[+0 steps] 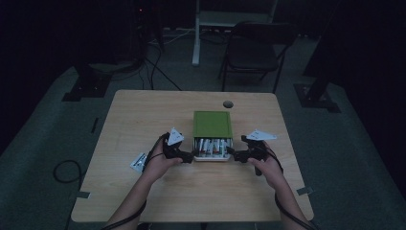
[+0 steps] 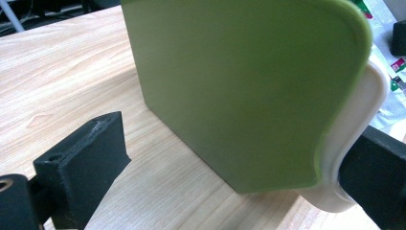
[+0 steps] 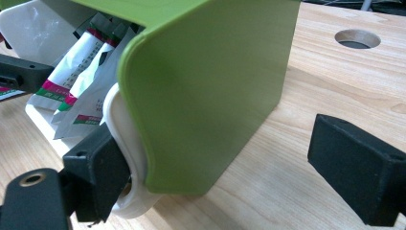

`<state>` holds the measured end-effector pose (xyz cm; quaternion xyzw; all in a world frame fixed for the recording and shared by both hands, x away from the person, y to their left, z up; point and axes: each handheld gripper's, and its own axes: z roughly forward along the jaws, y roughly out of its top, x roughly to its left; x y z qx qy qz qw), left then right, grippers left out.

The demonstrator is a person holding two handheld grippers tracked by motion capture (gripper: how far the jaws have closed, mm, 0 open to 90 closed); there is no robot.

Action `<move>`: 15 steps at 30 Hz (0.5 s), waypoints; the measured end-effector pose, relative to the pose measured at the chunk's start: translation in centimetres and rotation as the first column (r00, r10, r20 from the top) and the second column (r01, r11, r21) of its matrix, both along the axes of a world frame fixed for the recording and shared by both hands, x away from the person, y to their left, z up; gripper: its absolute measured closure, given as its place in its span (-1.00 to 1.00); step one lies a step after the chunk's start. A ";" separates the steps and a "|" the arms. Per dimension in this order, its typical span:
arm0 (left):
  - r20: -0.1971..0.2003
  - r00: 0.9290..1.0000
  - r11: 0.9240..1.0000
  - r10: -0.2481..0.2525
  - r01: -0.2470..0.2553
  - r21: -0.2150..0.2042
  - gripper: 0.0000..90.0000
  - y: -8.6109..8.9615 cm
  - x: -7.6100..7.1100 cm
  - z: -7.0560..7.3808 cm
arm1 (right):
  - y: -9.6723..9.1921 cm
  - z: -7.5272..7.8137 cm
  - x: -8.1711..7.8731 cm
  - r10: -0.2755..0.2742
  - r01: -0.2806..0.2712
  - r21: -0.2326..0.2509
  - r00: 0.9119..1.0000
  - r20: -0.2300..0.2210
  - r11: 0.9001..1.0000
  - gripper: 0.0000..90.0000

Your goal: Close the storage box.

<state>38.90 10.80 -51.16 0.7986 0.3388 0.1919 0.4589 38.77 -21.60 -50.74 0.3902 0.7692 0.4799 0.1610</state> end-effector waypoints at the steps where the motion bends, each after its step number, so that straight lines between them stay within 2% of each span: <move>1: 0.000 1.000 1.000 0.000 0.000 0.000 -0.93 0.0 0.0 0.0 | 0.0 0.0 0.0 0.000 0.000 0.000 1.000 0.000 1.000 -0.77; 5: 0.016 1.000 1.000 0.006 -0.006 0.013 -0.93 -0.1 0.3 0.1 | 0.0 0.0 0.3 -0.012 0.012 0.003 1.000 0.003 1.000 -0.77; 15: 0.007 1.000 0.999 0.030 -0.030 0.022 -0.93 -0.3 0.7 0.2 | 0.1 -0.1 0.6 -0.037 0.037 0.009 0.999 0.004 0.999 -0.78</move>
